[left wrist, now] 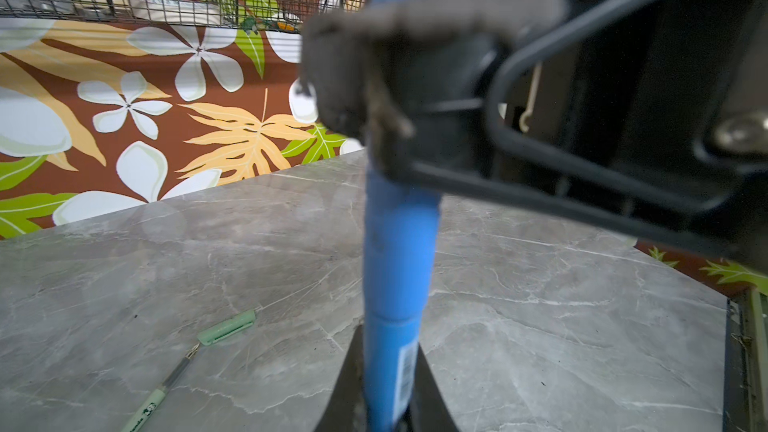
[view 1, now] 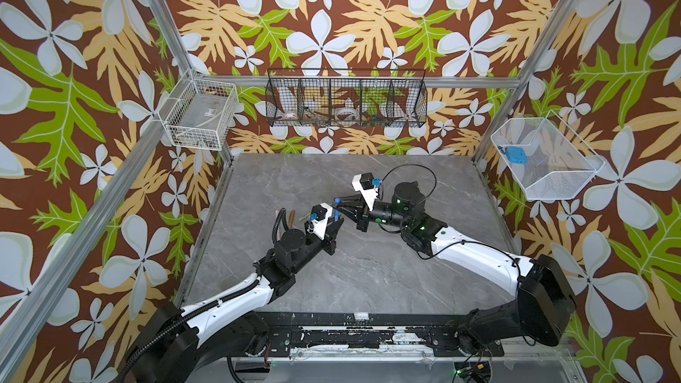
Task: Insert the pens into the pen caps
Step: 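Push the blue cap down onto the pen with the right gripper, then open the right gripper and withdraw it while the left arm lowers the pen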
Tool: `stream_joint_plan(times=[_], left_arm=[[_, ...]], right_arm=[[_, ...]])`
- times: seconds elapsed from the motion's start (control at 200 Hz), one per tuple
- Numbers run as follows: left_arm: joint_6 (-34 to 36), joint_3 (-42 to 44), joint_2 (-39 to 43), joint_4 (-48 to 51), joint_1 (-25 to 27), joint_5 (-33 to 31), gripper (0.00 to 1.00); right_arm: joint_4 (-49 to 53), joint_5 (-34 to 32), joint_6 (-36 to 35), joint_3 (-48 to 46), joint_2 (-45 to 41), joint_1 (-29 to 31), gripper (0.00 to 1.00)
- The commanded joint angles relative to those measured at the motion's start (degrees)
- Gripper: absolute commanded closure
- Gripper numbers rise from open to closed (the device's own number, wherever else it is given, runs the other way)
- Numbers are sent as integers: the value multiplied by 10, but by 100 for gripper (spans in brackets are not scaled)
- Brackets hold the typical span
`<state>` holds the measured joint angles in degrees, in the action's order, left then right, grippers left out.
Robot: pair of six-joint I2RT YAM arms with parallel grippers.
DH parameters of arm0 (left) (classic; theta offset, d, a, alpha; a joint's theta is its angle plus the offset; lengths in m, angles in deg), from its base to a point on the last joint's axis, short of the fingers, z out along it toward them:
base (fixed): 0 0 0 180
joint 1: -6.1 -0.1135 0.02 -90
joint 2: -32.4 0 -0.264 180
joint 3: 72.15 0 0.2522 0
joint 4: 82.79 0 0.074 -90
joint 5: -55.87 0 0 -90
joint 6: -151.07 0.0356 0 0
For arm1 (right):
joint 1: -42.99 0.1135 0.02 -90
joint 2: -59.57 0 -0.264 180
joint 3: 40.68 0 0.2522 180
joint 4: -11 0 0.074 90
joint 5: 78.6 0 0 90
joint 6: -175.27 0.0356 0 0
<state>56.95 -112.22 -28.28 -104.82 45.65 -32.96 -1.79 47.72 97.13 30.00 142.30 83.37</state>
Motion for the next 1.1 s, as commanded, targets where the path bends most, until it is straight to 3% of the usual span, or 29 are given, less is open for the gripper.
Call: stream_joint_plan(times=[0.0,0.175,0.34,0.48,0.656,0.806,1.096], left_arm=[[-1,-23,-1,-253,-3,29,100],[-38,-21,-43,-170,-3,111,100],[-77,-9,-70,-160,-2,161,100],[-86,-12,-77,-153,-2,182,100],[-85,-32,-88,-124,-1,218,100],[-86,-31,-93,-123,2,226,100],[-90,-33,-104,-124,3,230,100]], right_arm=[[110,27,32,-16,-20,-14,100],[146,9,2,-1,-80,-28,96],[228,-3,-44,23,-105,-34,59],[262,15,-56,35,-104,-43,49],[260,38,-57,49,-81,-43,48],[191,98,-11,47,-76,-61,48],[194,110,-8,57,-76,-66,58]])
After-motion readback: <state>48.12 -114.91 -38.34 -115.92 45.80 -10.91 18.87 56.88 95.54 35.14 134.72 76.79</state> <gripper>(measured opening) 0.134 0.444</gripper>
